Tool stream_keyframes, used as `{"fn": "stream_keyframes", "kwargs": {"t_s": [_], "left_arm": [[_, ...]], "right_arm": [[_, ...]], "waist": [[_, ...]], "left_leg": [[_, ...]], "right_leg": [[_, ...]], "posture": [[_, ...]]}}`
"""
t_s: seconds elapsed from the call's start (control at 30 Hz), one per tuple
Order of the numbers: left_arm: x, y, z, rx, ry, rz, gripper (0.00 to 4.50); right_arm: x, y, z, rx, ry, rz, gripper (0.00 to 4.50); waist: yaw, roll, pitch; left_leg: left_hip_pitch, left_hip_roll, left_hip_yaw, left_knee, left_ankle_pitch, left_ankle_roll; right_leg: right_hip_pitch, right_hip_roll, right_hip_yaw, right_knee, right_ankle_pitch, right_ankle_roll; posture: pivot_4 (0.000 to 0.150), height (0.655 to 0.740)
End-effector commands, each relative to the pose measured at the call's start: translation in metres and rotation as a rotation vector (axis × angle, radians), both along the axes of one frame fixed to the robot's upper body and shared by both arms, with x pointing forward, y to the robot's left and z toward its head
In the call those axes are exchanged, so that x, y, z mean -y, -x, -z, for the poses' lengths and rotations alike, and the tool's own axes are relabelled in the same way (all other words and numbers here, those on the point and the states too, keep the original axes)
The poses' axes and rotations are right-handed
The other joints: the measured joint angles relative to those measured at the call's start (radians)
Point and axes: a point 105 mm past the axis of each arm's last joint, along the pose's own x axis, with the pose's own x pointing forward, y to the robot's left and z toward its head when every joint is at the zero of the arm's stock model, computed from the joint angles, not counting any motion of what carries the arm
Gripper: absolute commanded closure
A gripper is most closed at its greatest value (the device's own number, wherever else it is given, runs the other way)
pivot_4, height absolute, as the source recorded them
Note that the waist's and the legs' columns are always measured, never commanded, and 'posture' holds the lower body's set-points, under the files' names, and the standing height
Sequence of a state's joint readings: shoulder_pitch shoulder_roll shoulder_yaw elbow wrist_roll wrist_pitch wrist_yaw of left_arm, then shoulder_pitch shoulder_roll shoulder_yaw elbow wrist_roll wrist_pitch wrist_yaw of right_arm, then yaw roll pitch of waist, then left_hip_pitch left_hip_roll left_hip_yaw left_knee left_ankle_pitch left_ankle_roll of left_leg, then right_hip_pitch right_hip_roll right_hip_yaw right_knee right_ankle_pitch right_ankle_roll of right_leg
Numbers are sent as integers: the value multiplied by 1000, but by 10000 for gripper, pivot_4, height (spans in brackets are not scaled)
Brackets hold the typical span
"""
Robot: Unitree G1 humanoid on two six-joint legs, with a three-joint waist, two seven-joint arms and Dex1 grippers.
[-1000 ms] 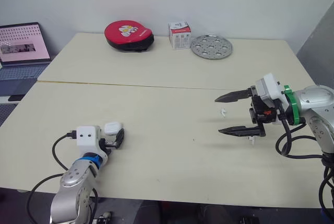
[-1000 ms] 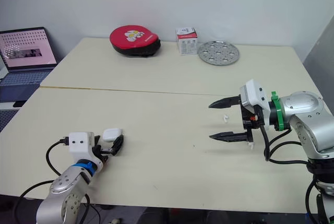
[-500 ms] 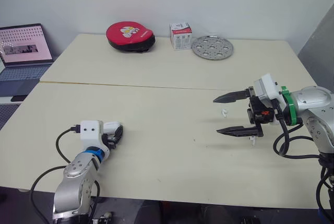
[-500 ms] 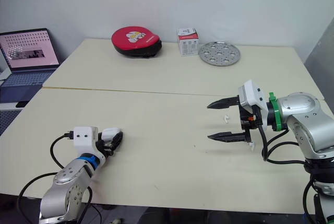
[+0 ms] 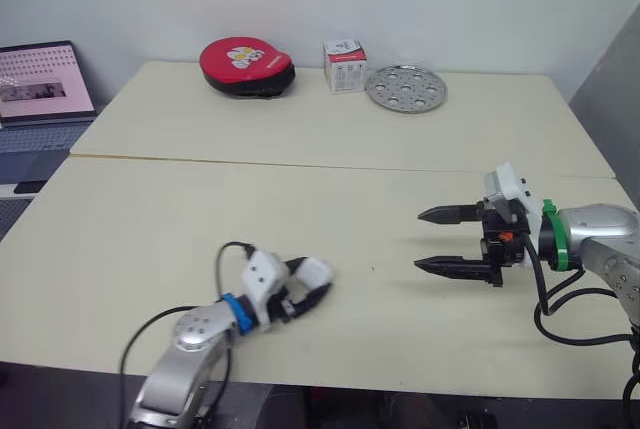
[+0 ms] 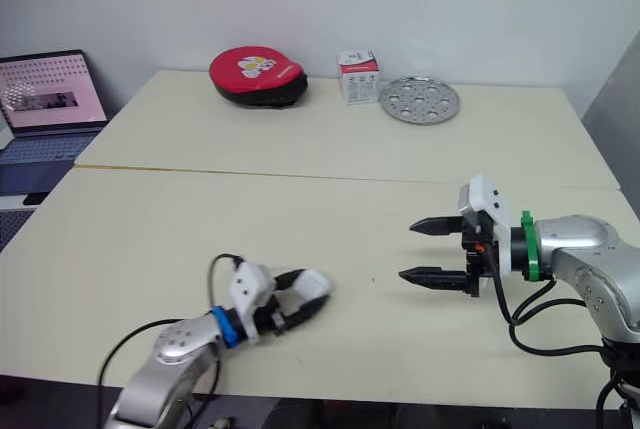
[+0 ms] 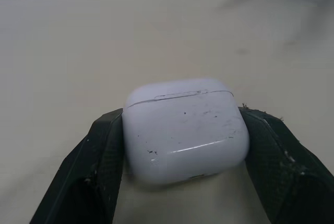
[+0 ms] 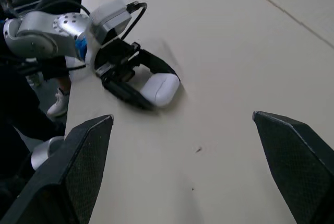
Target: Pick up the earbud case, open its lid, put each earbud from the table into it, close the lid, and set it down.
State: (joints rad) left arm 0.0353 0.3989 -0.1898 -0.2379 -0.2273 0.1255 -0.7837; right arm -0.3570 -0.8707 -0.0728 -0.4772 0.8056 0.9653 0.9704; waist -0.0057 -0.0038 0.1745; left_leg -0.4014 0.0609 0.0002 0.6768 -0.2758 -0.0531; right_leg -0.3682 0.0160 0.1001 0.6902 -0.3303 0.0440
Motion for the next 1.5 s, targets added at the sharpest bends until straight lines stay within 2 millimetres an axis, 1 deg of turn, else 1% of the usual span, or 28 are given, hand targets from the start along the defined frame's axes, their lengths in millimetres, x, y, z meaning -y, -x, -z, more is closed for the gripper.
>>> {"fn": "stream_keyframes", "kwargs": {"t_s": [0.03, 0.1, 0.17, 0.3, 0.4, 0.6, 0.67, 0.87, 0.97, 1.0, 1.17, 1.23, 1.27, 1.5], "left_arm": [[21, 9, -10, 145, -11, 138, 15693], [28, 8, -15, 212, -2, 169, 15693], [36, 5, -21, 294, 2, 192, 15693], [43, -4, -34, 433, 22, 211, 15693], [44, -8, -38, 494, 25, 224, 15693], [44, -11, -40, 545, 23, 232, 15693], [44, -13, -44, 550, 43, 210, 15693], [45, -10, -45, 558, 55, 214, 15693], [46, -9, -47, 561, 63, 210, 15694], [46, -9, -47, 562, 63, 209, 15693], [46, -10, -49, 568, 68, 207, 15693], [47, -9, -51, 567, 73, 206, 15694], [47, -9, -51, 565, 76, 204, 15699], [47, -6, -52, 567, 96, 191, 15700]], "right_arm": [[-10, 14, 12, -125, 17, 28, 0], [-14, 17, 21, -183, 20, 48, 0], [-17, 16, 28, -240, 15, 88, 0], [-28, 12, 30, -322, -47, 108, 0], [-34, 8, 31, -354, -64, 112, 0], [-41, 3, 29, -402, -107, 102, 0], [-43, 1, 29, -424, -122, 101, 0], [-46, -2, 29, -461, -148, 93, 0], [-47, -2, 31, -471, -144, 88, 6278], [-47, -2, 32, -473, -141, 88, 9326], [-47, -4, 34, -476, -133, 90, 28190], [-47, -4, 34, -477, -132, 88, 35215], [-48, -3, 34, -478, -132, 85, 37662], [-49, -1, 35, -480, -132, 68, 37685]], "waist": [[-6, 0, 0], [-13, 0, 0], [-19, 0, 0], [-23, -1, 1], [-24, -1, 1], [-24, -1, 1], [-24, -1, 1], [-24, -1, 1], [-24, -1, 1], [-24, -1, 1], [-25, -1, 1], [-25, -1, 1], [-25, -1, 1], [-25, -1, 1]], "left_leg": [[0, 1, 0, -1, 0, 0], [0, 1, 0, -1, 0, 0], [0, 1, -1, -1, 0, 0], [-1, 0, 0, 0, 0, 0], [-1, 0, 0, 0, 0, 0], [-3, 0, -1, -1, 0, 0], [-5, 0, -1, -1, 0, 0], [-5, 0, -1, -1, 0, 0], [-5, 0, -1, -1, 0, 0], [-5, 0, -1, -1, 0, 0], [-5, 0, -1, 0, 0, 0], [-5, 0, -1, -1, 0, 0], [-5, 0, -1, -1, 0, 0], [-6, 0, -1, -1, 0, 0]], "right_leg": [[0, 1, 0, 0, 0, 0], [-2, 2, 0, 2, 0, 0], [-2, 2, 0, 2, 0, 0], [-2, 1, 1, 2, 0, 0], [-2, 1, 1, 2, 0, 0], [-5, 1, 0, 2, 0, 0], [-6, 1, 0, 2, 0, 0], [-6, 1, -1, 2, 0, 0], [-6, 1, -1, 2, 0, 0], [-6, 1, -1, 2, 0, 0], [-6, 1, -1, 2, 0, 0], [-6, 1, -1, 1, 0, 0], [-6, 1, -1, 1, 0, 0], [-6, 1, -1, 1, 0, 0]], "posture": [[1500, 7400], [1500, 7400], [1500, 7400], [1500, 7400], [1500, 7400], [1500, 7400], [1500, 7400], [1500, 7400], [1500, 7400], [1500, 7400], [1500, 7400], [1500, 7400], [1500, 7400], [1500, 7400]]}}
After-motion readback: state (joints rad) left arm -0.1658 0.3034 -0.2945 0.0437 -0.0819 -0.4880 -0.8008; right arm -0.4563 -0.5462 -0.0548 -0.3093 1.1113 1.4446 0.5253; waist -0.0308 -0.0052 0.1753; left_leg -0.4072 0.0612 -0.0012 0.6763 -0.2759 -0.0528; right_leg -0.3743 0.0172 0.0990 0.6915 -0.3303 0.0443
